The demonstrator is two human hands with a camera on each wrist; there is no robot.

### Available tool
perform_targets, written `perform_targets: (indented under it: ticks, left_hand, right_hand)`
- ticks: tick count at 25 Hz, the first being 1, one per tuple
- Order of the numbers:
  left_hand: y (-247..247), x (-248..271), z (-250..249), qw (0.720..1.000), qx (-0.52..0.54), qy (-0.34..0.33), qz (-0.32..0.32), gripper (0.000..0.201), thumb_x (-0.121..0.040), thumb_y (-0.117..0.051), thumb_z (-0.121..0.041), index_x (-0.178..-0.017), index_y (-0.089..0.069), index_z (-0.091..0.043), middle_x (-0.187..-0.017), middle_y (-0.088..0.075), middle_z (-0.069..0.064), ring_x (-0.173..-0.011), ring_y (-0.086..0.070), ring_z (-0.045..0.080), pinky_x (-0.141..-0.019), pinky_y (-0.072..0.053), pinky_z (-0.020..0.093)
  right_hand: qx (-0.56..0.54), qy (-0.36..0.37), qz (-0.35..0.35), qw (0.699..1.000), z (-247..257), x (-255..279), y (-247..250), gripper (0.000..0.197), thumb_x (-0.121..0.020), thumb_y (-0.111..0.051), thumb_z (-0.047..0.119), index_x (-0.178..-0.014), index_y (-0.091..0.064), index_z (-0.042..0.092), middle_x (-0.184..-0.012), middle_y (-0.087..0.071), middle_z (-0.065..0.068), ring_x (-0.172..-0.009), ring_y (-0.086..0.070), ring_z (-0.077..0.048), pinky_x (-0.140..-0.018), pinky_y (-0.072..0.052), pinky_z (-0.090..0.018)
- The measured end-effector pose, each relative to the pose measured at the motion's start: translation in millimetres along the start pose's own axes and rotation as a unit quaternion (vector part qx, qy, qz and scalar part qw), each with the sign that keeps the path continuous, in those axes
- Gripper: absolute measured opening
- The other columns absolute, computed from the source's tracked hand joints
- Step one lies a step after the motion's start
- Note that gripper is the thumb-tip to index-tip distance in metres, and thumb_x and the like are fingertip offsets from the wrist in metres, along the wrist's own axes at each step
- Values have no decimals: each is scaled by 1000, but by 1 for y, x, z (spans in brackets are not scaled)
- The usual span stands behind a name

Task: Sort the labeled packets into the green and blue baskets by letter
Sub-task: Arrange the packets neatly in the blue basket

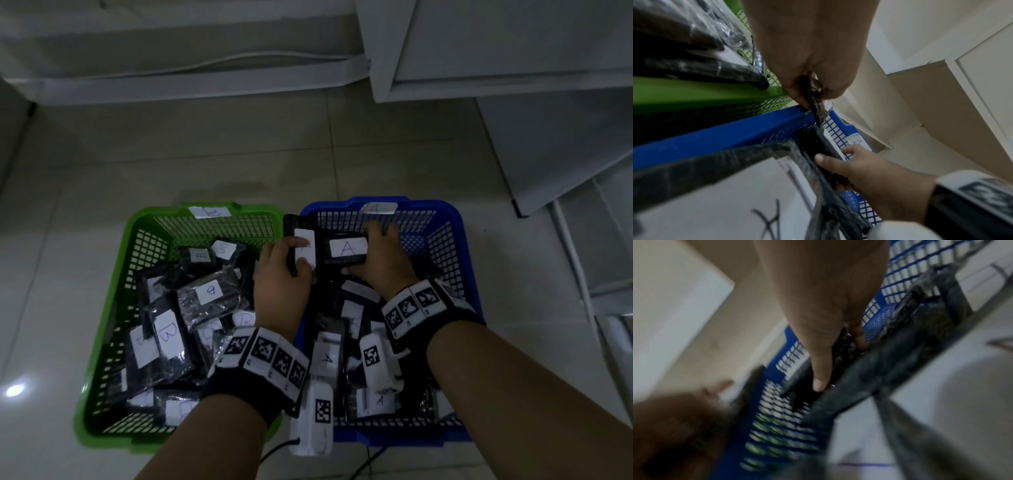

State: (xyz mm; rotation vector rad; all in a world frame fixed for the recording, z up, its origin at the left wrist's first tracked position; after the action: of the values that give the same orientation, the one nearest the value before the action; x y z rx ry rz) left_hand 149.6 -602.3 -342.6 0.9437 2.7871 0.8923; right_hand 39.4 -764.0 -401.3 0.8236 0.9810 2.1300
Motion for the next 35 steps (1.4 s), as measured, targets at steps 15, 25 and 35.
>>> perform_targets:
  ticks: [15, 25, 35]
  left_hand:
    - [-28, -16, -30, 994, 37, -42, 93, 26, -89, -60, -10, -113, -53, -15, -106, -59, -4, -100, -59, 13, -82, -47, 19]
    - [-46, -13, -22, 971, -137, -158, 112, 30, -84, -59, -7, -112, -68, -13, -123, -56, 7, -115, -52, 24, -103, -43, 34]
    - [-47, -5, -15, 922, -331, -112, 165, 45, -89, -53, -32, -133, -49, -32, -149, -26, -8, -135, -29, 19, -109, -19, 46]
  right_hand:
    - [-347, -73, 36, 934, -3, 20, 39, 17, -94, -54, 27, -109, -62, 21, -88, -65, 2, -73, -60, -11, -58, -47, -21]
    - [-182, -131, 38, 974, -24, 9, 21, 31, -93, -55, 26, -108, -62, 0, -99, -66, -18, -87, -63, -30, -81, -55, -40]
    - [-214, -82, 2, 974, -14, 7, 18, 40, -80, -69, 15, -119, -62, 8, -112, -66, -16, -106, -61, -30, -94, -51, -41]
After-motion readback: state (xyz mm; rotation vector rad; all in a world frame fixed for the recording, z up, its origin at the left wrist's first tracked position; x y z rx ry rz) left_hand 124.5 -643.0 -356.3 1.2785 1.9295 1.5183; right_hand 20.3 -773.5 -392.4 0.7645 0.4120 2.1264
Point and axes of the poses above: each hand's wrist, its own x-axis away from the middle knuckle, its own y-axis out of the back of the hand, z = x × y, the point moved 7 cm from there along -x, towards the middle knuckle
